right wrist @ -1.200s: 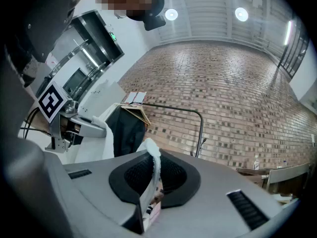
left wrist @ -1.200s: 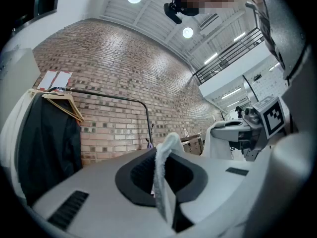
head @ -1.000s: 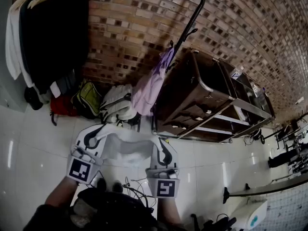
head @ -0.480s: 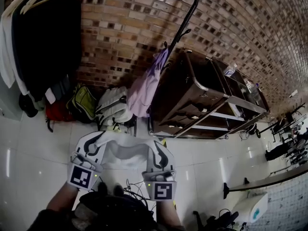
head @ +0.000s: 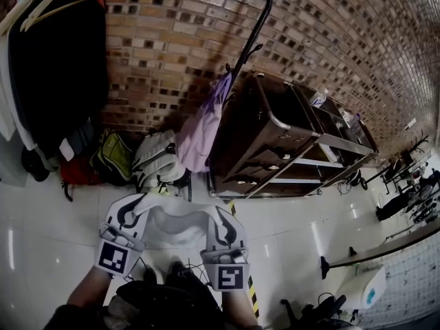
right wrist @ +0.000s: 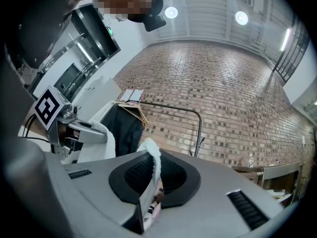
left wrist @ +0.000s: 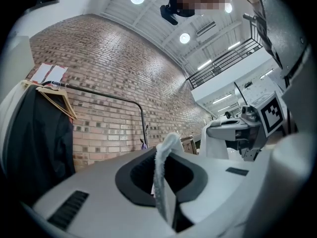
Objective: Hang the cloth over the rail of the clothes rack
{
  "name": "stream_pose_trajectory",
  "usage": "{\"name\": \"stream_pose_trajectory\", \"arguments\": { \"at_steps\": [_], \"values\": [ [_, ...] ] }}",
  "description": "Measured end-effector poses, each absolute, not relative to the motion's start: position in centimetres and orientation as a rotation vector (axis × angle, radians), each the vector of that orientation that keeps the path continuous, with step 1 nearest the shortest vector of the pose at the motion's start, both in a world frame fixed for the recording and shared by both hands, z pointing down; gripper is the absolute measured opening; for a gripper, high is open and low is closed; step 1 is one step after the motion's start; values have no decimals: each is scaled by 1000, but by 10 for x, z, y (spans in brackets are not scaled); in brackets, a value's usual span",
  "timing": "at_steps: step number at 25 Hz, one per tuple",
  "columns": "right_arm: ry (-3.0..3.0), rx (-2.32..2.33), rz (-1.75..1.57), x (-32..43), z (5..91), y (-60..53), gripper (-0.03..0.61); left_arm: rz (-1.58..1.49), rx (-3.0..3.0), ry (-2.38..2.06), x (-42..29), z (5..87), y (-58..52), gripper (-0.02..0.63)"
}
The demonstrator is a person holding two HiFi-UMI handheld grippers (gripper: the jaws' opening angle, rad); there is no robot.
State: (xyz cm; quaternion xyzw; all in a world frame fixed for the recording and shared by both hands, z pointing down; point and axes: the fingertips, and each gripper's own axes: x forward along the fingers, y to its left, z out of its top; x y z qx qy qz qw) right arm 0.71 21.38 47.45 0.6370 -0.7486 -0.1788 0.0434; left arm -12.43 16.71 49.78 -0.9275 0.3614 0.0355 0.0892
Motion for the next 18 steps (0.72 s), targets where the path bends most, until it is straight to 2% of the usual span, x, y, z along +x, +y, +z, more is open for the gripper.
{"name": "stream_pose_trajectory", "arguments": {
  "at_steps": [11, 18],
  "values": [
    [-2353, 1889, -601, 22, 467, 178, 12, 125, -2732, 1093, -104, 489, 142, 43],
    [-2401, 1868, -565, 64, 470, 128, 12, 125, -2721, 1117, -58, 489, 97, 43]
  ]
}}
